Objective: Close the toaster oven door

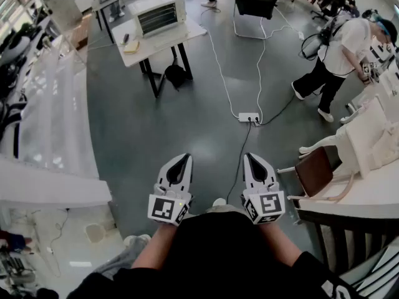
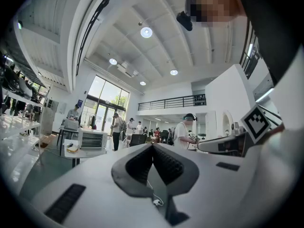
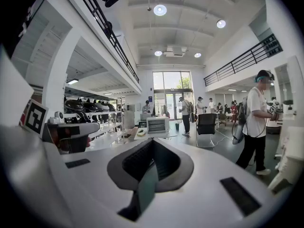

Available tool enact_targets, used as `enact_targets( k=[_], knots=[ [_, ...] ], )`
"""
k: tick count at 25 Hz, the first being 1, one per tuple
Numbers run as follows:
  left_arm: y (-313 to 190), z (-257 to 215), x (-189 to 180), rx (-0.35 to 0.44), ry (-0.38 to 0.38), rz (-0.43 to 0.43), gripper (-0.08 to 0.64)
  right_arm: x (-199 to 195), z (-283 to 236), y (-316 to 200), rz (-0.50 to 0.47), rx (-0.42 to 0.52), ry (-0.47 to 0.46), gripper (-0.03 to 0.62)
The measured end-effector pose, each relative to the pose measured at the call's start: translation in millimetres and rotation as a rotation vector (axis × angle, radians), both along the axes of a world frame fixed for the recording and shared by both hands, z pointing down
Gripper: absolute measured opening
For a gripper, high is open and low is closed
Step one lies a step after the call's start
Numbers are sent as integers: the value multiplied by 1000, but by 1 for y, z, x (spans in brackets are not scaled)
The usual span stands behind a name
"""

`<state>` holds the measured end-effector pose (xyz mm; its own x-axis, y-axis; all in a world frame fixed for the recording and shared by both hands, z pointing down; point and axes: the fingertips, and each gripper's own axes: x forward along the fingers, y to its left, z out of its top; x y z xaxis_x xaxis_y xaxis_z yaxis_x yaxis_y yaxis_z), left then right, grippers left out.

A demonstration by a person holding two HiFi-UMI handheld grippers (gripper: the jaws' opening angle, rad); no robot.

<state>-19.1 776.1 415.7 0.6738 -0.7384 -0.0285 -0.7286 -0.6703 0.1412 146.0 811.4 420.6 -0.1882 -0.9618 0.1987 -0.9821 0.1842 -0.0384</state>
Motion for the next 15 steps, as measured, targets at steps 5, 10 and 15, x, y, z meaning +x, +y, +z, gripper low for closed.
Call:
enact_targets(
  k=[5, 10, 15],
  knots=[
    [0, -5, 16, 14, -8, -26, 18, 20, 2, 0, -5, -7, 7, 21],
    [-4, -1, 29, 0, -5, -44, 18, 39, 11, -1, -27, -22, 8, 21],
    [-5, 14, 35, -21, -6, -75, 18, 51, 24, 3, -50, -35, 5, 21]
  ],
)
